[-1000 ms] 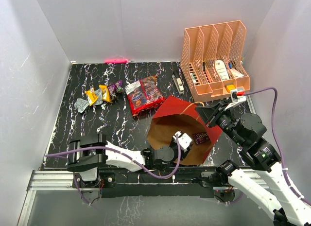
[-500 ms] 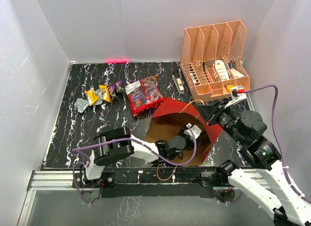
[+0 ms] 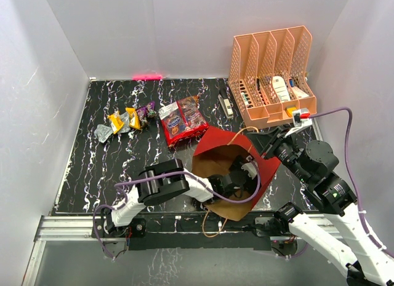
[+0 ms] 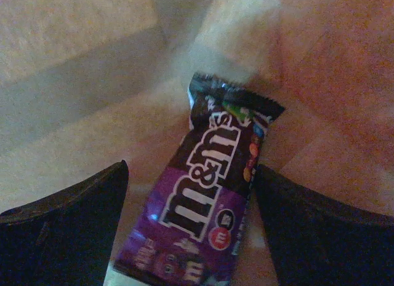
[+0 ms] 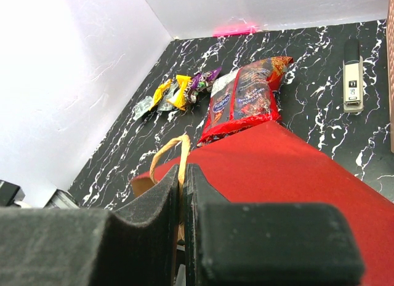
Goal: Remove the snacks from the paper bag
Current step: Take out the snack from the paper bag.
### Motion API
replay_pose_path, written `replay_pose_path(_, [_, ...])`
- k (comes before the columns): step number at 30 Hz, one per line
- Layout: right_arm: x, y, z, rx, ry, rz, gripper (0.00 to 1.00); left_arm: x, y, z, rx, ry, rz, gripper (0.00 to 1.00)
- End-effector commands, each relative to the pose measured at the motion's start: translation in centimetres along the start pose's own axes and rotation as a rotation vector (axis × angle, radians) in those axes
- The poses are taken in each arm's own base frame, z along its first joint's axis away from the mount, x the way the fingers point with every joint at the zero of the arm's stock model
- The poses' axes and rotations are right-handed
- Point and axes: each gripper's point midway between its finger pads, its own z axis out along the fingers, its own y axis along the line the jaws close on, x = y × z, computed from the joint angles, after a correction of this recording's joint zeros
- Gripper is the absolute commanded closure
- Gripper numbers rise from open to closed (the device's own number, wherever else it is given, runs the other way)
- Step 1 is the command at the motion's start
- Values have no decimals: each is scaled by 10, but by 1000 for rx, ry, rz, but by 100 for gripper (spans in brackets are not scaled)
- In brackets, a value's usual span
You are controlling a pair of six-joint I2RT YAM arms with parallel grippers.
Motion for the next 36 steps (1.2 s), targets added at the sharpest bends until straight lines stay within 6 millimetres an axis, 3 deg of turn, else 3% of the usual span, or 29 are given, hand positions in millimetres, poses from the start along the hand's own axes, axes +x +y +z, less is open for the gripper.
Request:
replay_pose_path(1, [-29,16,-10,-47,-92,-7,93,15,4,7,-10,50,-11,18])
replay_pose_path(3, [-28,15,-12,-44,-89,-4,93,29,7,7,-14,93,8,22])
replay_pose_path(6, [-26,11,-15,-28,-87,-3,93,39,13,3,-43,140,29,38])
replay_pose_path(11, [-24,3,-17,5,-93,-12,93,32,20,-13,-50,170,34,67])
replay_pose_path(17, [-25,-1,-16,25,-98,-34,93,22,16,-37,5,234,9,88])
replay_pose_path(27, [-19,-27,-21,143,-93,-78,93,2,-3,-83,142,294,-83,94])
replay_pose_path(32, [-16,-30,-20,155,-102,-47,93,3,-9,-115,185,337,-140,96])
replay_pose_path(36, [-12,-35,-13,175,-101,-46,93,-10,-13,-144,234,347,-165,96])
